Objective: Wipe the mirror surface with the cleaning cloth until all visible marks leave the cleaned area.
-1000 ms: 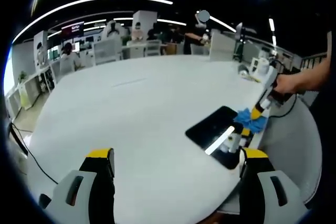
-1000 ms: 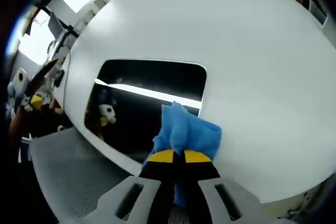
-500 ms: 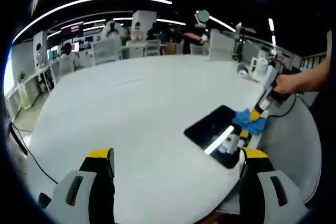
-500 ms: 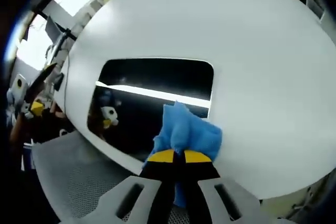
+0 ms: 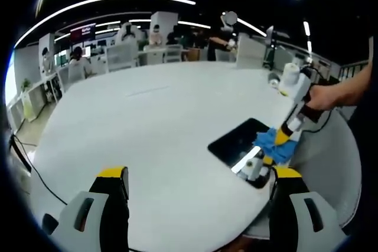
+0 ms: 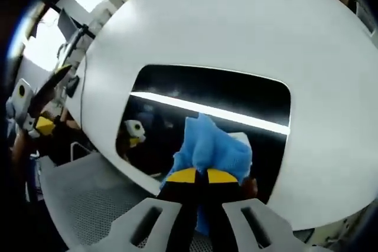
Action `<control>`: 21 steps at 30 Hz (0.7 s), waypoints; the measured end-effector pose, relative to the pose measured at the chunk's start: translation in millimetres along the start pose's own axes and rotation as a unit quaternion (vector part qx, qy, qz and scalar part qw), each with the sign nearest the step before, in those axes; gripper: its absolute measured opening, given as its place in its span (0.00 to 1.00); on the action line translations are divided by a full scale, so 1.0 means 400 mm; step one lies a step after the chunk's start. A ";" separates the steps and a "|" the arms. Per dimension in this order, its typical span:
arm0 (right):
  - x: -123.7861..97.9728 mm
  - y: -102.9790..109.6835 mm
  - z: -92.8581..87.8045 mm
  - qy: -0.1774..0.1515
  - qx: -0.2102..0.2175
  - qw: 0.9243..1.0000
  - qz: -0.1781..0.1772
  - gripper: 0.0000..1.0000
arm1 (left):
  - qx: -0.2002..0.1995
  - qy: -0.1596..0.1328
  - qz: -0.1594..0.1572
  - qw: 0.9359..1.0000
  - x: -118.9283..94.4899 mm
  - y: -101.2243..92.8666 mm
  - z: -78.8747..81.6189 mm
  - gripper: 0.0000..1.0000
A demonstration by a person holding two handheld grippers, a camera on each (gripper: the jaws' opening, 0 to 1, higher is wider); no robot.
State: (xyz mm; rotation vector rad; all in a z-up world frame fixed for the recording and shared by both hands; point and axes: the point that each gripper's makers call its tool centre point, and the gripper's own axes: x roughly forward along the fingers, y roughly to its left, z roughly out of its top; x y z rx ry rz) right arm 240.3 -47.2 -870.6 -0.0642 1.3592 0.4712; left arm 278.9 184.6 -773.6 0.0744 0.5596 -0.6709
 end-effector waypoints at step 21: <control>0.051 0.167 0.053 -0.003 -0.039 0.999 0.024 0.00 | -0.003 0.002 0.005 1.000 -0.018 0.026 -0.004 1.00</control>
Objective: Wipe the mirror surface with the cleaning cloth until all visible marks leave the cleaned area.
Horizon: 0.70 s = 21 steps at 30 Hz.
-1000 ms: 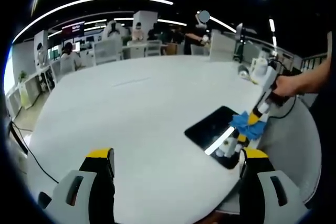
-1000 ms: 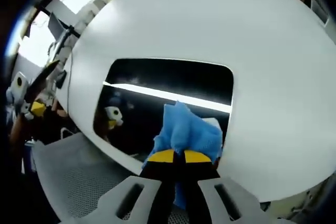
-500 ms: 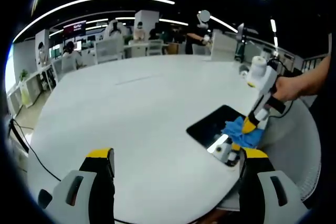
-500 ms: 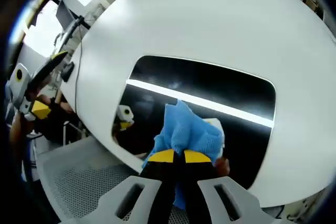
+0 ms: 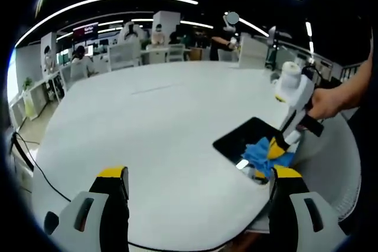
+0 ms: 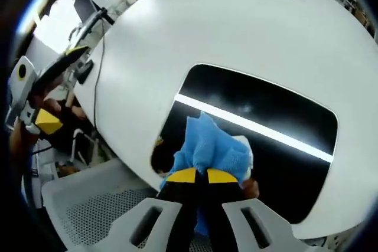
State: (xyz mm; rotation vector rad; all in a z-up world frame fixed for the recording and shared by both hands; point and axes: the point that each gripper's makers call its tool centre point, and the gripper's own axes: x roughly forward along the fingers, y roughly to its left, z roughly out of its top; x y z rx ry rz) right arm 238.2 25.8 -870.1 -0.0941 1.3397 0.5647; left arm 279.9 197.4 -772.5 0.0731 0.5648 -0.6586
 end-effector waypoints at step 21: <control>0.027 0.079 0.030 -0.017 -0.031 0.999 0.034 0.00 | -0.006 0.003 0.009 1.000 0.002 0.009 -0.009 1.00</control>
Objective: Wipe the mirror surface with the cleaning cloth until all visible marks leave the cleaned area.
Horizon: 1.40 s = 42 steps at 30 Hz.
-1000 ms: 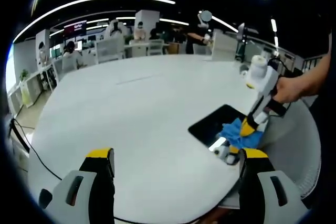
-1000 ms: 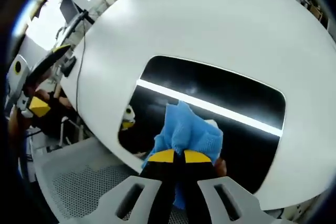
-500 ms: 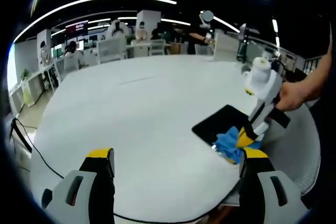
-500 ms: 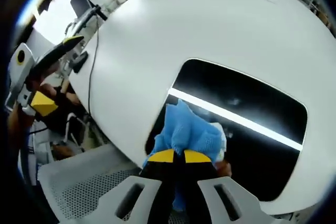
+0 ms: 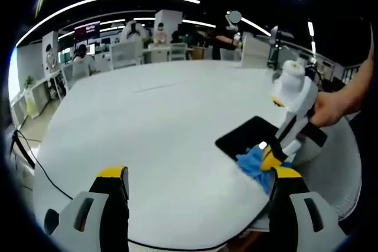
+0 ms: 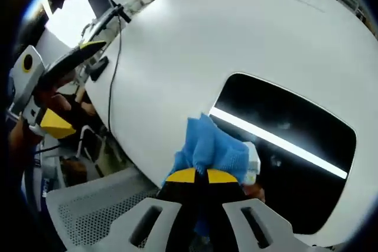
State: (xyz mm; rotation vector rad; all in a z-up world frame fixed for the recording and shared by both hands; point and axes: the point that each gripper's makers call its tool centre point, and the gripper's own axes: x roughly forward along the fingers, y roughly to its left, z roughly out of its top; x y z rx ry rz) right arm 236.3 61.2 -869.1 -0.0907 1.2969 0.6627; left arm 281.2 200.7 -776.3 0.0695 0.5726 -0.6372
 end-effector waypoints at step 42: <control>0.021 -0.064 0.138 -0.032 -0.043 0.998 -0.041 0.00 | -0.009 0.005 -0.002 1.000 -0.012 -0.012 -0.020 1.00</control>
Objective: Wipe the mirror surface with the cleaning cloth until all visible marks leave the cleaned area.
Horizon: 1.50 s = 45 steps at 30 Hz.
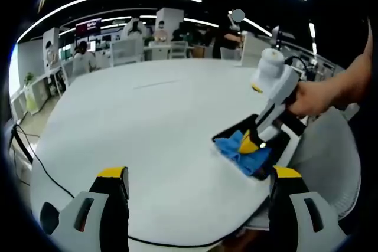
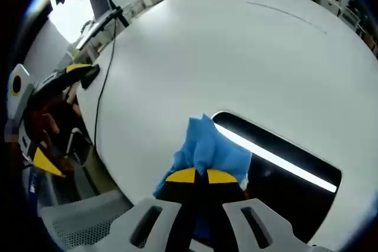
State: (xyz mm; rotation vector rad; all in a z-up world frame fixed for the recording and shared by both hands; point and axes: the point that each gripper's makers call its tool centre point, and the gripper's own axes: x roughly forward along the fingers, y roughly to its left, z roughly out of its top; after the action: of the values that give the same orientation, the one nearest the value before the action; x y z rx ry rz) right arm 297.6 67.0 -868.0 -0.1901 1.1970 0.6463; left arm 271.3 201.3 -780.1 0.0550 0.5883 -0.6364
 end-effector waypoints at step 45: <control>0.010 -0.113 0.080 -0.022 0.015 1.000 0.010 0.00 | -0.002 -0.002 0.005 1.000 0.006 0.000 0.009 1.00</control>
State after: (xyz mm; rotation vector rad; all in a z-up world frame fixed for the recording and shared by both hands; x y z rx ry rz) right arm 349.2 47.0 -868.5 -0.1381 1.1660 0.6474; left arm 274.8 198.9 -778.3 0.0521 0.5853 -0.6263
